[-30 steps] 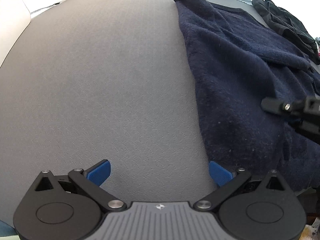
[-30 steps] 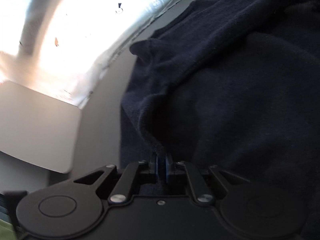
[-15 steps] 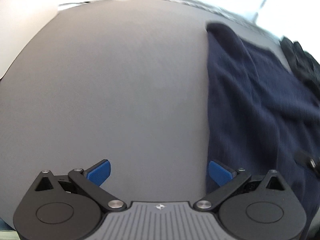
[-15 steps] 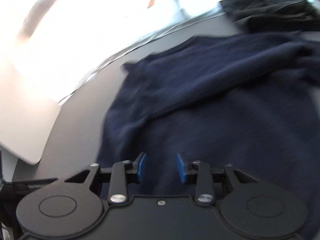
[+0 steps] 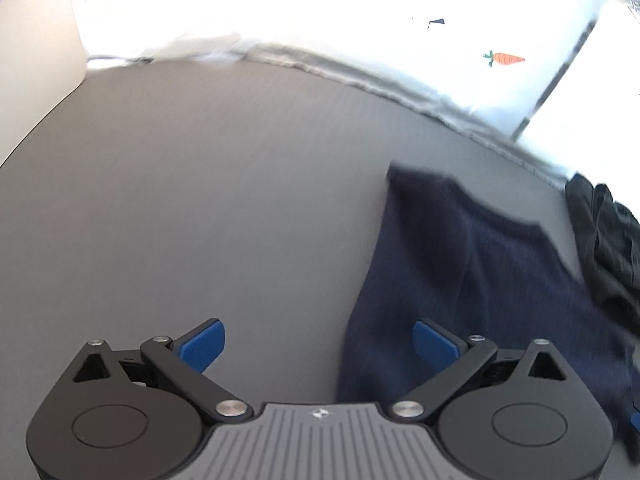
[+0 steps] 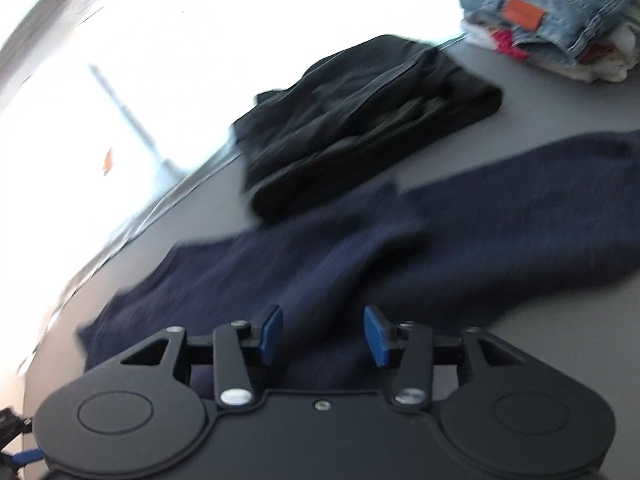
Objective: Fold clothes
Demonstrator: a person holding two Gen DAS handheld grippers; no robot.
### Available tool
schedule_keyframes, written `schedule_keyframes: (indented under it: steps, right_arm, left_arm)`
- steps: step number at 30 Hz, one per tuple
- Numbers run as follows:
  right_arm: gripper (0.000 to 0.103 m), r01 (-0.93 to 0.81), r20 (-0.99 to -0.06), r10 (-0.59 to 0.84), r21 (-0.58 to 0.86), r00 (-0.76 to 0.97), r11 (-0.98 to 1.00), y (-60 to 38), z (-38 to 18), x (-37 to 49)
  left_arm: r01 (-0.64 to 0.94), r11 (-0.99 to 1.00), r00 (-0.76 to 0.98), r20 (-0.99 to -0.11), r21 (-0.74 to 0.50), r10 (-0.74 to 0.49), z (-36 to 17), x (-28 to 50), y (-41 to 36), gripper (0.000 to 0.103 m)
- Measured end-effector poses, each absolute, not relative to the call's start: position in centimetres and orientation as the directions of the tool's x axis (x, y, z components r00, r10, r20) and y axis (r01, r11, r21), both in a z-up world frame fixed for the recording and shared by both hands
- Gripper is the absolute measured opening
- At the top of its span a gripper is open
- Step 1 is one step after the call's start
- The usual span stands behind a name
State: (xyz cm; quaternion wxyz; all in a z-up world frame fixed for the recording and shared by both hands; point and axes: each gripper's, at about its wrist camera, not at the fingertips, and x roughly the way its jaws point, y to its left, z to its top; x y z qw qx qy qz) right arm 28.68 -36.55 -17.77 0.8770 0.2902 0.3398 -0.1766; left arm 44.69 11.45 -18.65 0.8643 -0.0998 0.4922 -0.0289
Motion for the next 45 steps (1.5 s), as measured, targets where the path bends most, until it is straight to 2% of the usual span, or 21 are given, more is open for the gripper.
schedule_keyframes:
  steps: [3,5,10,11,12,13,14,15,17,19,24,28,29,31,33,35,37,45]
  right_arm:
    - [0.057,0.564,-0.714,-0.179,0.346,0.677,0.75,-39.2,-18.9,32.2]
    - [0.058,0.599,-0.73,-0.215,0.316,0.649,0.736,-40.8,-19.9,34.9]
    - [0.06,0.581,-0.766,-0.176,0.294,0.618,0.759,-42.7,-21.8,37.5]
    - [0.057,0.56,-0.752,-0.176,0.292,0.635,0.776,-42.5,-21.9,37.5]
    - [0.037,0.538,-0.743,-0.166,0.292,0.648,0.791,-42.4,-22.0,37.4]
    - [0.02,0.52,-0.739,-0.154,0.294,0.656,0.802,-42.3,-22.1,37.5]
    - [0.018,0.504,-0.73,-0.144,0.301,0.668,0.809,-42.3,-22.2,37.5]
    - [0.015,0.495,-0.714,-0.141,0.316,0.686,0.809,-42.3,-22.1,37.2]
    - [0.013,0.486,-0.677,-0.142,0.349,0.722,0.801,-42.4,-21.4,36.5]
    - [0.012,0.462,-0.634,-0.148,0.364,0.759,0.809,-42.3,-20.1,36.1]
    - [0.012,0.423,-0.554,-0.187,0.336,0.811,0.842,-42.1,-17.3,35.6]
    - [0.012,0.453,-0.625,-0.206,0.267,0.753,0.851,-42.1,-18.9,36.5]
    - [0.012,0.463,-0.649,-0.21,0.246,0.731,0.852,-42.0,-19.5,36.9]
    - [0.012,0.482,-0.689,-0.219,0.215,0.691,0.849,-41.8,-20.5,37.4]
    - [0.013,0.492,-0.684,-0.221,0.228,0.695,0.84,-41.7,-20.5,37.2]
    - [0.013,0.491,-0.671,-0.223,0.24,0.708,0.838,-41.5,-20.1,36.9]
    - [0.013,0.474,-0.653,-0.217,0.245,0.725,0.846,-41.1,-19.4,36.6]
    - [0.012,0.365,-0.547,-0.114,0.375,0.829,0.853,-38.3,-16.2,33.8]
  left_arm:
    - [-0.038,0.97,0.518,-0.835,-0.241,-0.187,-19.6,48.4,10.8,0.092]
    - [-0.062,0.969,0.5,-0.848,-0.238,-0.177,-20.8,51.2,10.1,0.087]
    - [-0.072,0.966,0.454,-0.871,-0.247,-0.189,-23.4,55.5,8.5,0.08]
    - [-0.07,0.966,0.445,-0.875,-0.248,-0.192,-23.7,56.1,8.1,0.074]
    - [-0.069,0.966,0.436,-0.878,-0.249,-0.196,-24.1,56.7,7.8,0.07]
    - [-0.065,0.966,0.43,-0.881,-0.249,-0.198,-24.4,57.1,7.4,0.054]
    - [-0.062,0.967,0.425,-0.883,-0.248,-0.199,-24.6,57.5,7.0,0.033]
    - [-0.062,0.97,0.427,-0.885,-0.235,-0.187,-24.7,57.6,6.6,0.022]
    - [-0.064,0.975,0.447,-0.88,-0.211,-0.161,-24.3,57.7,6.0,0.014]
    - [-0.056,0.976,0.485,-0.861,-0.208,-0.156,-23.4,57.4,5.7,0.013]
    - [-0.065,0.981,0.563,-0.818,-0.184,-0.116,-21.7,57.4,5.3,0.012]
    - [-0.072,0.987,0.509,-0.856,-0.146,-0.09,-24.0,59.0,4.9,0.013]
    - [-0.073,0.988,0.49,-0.868,-0.139,-0.086,-24.7,59.4,4.8,0.02]
    - [-0.05,0.994,0.488,-0.871,-0.095,-0.059,-24.3,59.4,4.6,0.025]
    - [-0.041,0.993,0.498,-0.864,-0.108,-0.073,-23.2,59.1,4.8,0.037]
    - [-0.048,0.993,0.52,-0.852,-0.103,-0.064,-21.6,58.1,5.2,0.061]
    - [-0.044,0.995,0.54,-0.84,-0.093,-0.055,-20.1,56.6,5.3,0.069]
    - [0.038,0.998,0.481,-0.874,-0.058,-0.07,-17.8,46.2,4.0,0.074]
